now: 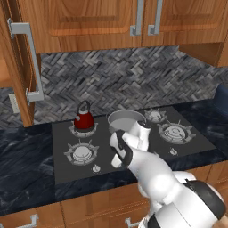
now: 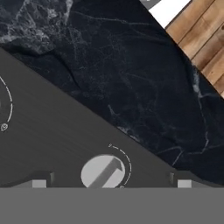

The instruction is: Pick the kettle from the cabinet and place it on a stove burner. Then pick the pot from the counter and place it on another stove burner. Finally, turn both burners on.

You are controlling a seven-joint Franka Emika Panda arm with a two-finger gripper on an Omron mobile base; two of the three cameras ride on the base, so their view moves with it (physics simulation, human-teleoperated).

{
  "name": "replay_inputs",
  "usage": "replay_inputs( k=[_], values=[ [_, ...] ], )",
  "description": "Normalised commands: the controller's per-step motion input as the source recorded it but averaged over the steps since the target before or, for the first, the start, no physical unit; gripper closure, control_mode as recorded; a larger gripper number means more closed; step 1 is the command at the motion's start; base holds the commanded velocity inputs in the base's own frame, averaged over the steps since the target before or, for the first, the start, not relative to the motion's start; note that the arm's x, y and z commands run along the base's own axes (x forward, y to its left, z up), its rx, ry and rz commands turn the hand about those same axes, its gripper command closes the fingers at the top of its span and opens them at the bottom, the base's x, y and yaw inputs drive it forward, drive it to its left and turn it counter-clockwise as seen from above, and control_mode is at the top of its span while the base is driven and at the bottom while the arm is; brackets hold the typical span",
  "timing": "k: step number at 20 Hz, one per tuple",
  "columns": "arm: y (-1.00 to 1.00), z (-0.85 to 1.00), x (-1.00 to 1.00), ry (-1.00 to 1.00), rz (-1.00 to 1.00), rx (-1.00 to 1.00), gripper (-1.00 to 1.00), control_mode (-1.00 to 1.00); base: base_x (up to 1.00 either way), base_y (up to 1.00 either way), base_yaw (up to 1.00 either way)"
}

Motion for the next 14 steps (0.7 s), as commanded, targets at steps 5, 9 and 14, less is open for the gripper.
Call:
replay_inputs(
  k=[5,9,14],
  values=[
    [0.51,0.00,0.05,0.00,-0.29,-0.06,-1.00,-1.00,0.00,0.00,0.00],
    [0.44,0.00,0.04,0.00,-0.13,-0.08,-1.00,-1.00,0.00,0.00,0.00],
    [0.56,0.00,0.03,0.00,-0.09,-0.06,-1.00,-1.00,0.00,0.00,0.00]
  ],
)
